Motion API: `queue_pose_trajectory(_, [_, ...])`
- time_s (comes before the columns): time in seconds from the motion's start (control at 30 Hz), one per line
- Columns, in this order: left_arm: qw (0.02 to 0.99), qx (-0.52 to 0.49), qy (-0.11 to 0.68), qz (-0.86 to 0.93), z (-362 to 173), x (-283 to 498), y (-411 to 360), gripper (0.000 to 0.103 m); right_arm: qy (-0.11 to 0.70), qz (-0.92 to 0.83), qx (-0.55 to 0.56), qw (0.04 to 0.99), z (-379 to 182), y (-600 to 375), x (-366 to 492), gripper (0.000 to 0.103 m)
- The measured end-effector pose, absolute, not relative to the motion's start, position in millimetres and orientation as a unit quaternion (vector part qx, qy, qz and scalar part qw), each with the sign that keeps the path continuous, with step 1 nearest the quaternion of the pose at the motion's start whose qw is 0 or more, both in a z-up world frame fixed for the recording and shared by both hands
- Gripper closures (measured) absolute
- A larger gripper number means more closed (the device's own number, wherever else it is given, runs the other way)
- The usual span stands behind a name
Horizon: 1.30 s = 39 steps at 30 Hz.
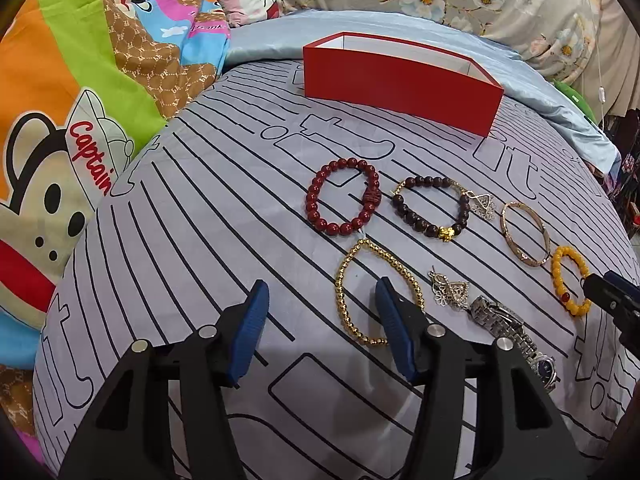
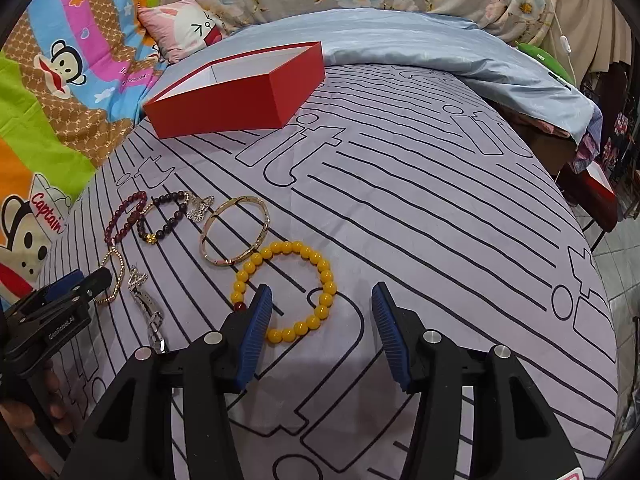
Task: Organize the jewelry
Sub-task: 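Grasp the gold bead chain with left gripper while right grasps orange bead bracelet, then carry both bracelets into the red box and open both grippers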
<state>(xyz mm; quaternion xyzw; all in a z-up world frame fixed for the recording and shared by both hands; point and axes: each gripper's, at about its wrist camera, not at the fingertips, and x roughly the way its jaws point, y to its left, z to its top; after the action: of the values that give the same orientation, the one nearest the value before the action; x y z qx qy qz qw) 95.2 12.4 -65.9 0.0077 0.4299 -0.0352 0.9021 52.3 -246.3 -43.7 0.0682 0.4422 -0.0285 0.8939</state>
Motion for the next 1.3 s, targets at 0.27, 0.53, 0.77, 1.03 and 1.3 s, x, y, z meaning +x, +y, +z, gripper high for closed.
queue_pose_trajectory(0.27, [0.903,0.012,0.427,-0.041,-65.0,94.8,10.5,0.063,0.446,-0.032,0.064,0.892,-50.2,-245.5,59.1,0.058])
queue_pose_trajectory(0.53, [0.904,0.008,0.424,-0.055,-64.6,93.6,10.2,0.084,0.444,-0.035,0.060,0.893,-51.1,-247.6,64.1,0.076])
queue_pose_trajectory(0.77, [0.904,-0.007,0.423,-0.065,-64.0,93.2,13.5,0.099,0.442,-0.034,0.054,0.895,-51.9,-246.8,64.6,0.094])
queue_pose_trajectory(1.03, [0.898,-0.024,0.432,-0.081,-61.6,89.9,15.2,0.100,0.445,-0.021,0.080,0.892,-47.6,-251.1,60.2,0.096])
queue_pose_trajectory(1.3, [0.898,-0.034,0.429,-0.090,-46.5,81.7,17.8,0.100,0.415,-0.009,0.084,0.906,-15.6,-251.0,50.1,0.096])
